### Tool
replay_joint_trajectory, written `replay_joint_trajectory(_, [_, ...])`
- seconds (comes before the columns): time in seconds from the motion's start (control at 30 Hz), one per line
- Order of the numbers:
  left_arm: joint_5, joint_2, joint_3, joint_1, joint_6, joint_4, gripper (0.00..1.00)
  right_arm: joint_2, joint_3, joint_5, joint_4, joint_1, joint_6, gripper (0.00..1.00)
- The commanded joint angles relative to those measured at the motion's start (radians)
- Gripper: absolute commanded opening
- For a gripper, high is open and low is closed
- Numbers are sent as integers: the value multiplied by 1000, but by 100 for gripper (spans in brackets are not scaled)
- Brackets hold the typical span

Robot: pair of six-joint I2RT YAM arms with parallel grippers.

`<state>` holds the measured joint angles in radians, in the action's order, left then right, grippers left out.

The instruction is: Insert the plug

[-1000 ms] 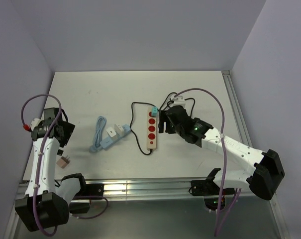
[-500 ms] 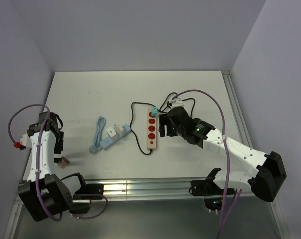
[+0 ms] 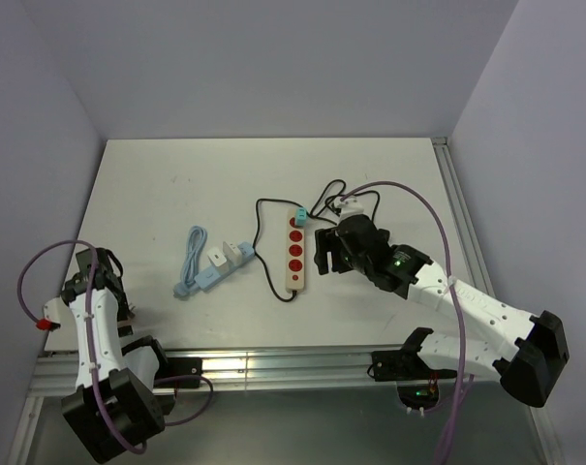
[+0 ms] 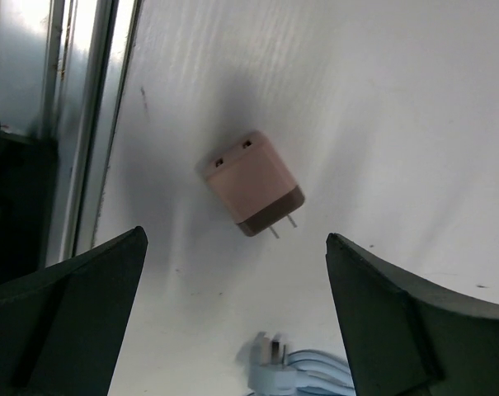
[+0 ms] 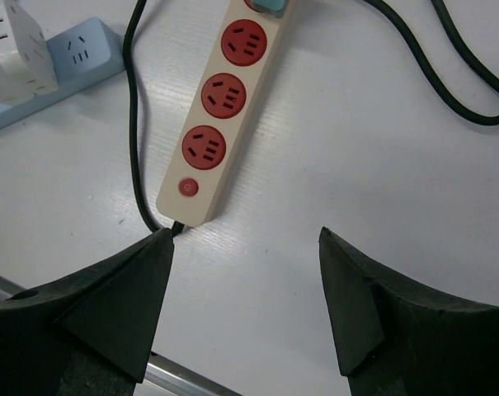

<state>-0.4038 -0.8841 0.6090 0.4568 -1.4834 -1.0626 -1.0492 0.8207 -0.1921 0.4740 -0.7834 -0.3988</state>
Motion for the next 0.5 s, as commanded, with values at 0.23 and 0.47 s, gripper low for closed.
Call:
replay_joint_trajectory(0.23, [-66, -51, 5, 5, -43, 90, 95, -14, 3, 31, -38, -8, 34, 78])
replay_joint_trajectory(0.47, [-43, -90, -43, 6, -72, 160, 88, -9, -3, 33, -38, -8, 38, 78])
